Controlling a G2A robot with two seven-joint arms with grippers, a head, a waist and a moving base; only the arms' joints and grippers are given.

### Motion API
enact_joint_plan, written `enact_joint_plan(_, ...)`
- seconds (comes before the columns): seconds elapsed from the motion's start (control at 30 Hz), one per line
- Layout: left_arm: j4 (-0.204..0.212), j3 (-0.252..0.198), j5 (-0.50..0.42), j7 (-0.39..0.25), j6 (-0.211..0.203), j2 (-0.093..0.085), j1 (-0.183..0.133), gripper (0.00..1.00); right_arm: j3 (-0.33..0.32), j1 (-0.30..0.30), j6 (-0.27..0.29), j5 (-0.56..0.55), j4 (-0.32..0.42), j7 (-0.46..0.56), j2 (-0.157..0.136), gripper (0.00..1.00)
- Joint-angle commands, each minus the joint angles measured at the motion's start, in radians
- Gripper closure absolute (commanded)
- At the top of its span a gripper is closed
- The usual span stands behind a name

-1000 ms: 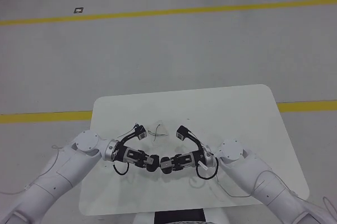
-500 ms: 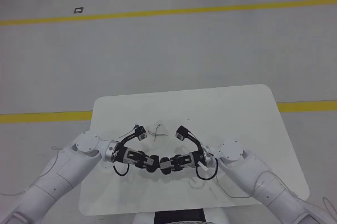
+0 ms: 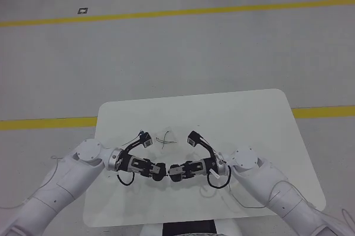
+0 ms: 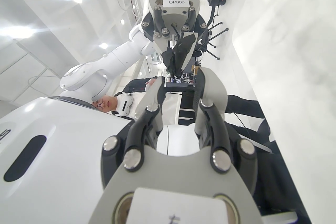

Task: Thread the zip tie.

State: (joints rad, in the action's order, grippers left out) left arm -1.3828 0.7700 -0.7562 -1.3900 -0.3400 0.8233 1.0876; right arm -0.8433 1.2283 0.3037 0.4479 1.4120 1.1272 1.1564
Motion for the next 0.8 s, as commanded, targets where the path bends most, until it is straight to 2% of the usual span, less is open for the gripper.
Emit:
enact_joint_plan(0.0, -0.002, 0.006, -0.001, 0.000, 0.000, -0.003, 0.004, 1.00, -0.014, 0.005, 0.001, -0.004, 0.004, -0.004, -0.004, 0.00)
enact_joint_plan(0.2, -0.011, 0.032, 0.012, 0.000, 0.000, -0.012, 0.015, 1.00, -0.064, 0.037, 0.006, -0.041, 0.032, -0.024, -0.022, 0.00)
enact_joint_plan(0.27, -0.082, 0.066, 0.069, 0.000, 0.000, -0.014, 0.008, 1.00, -0.069, 0.041, 0.006, -0.047, 0.035, -0.027, -0.024, 0.00)
enact_joint_plan(0.53, -0.082, 0.066, 0.069, 0.000, 0.000, -0.014, 0.008, 1.00, -0.069, 0.041, 0.006, -0.047, 0.035, -0.027, -0.024, 0.00)
enact_joint_plan(0.63, -0.077, 0.065, 0.090, 0.044, 0.015, -0.014, 0.016, 1.00, -0.069, 0.041, 0.006, -0.047, 0.035, -0.027, -0.024, 0.00)
enact_joint_plan(0.77, -0.046, 0.111, 0.096, 0.075, 0.026, -0.027, 0.022, 1.00, -0.069, 0.041, 0.006, -0.047, 0.035, -0.027, -0.024, 0.00)
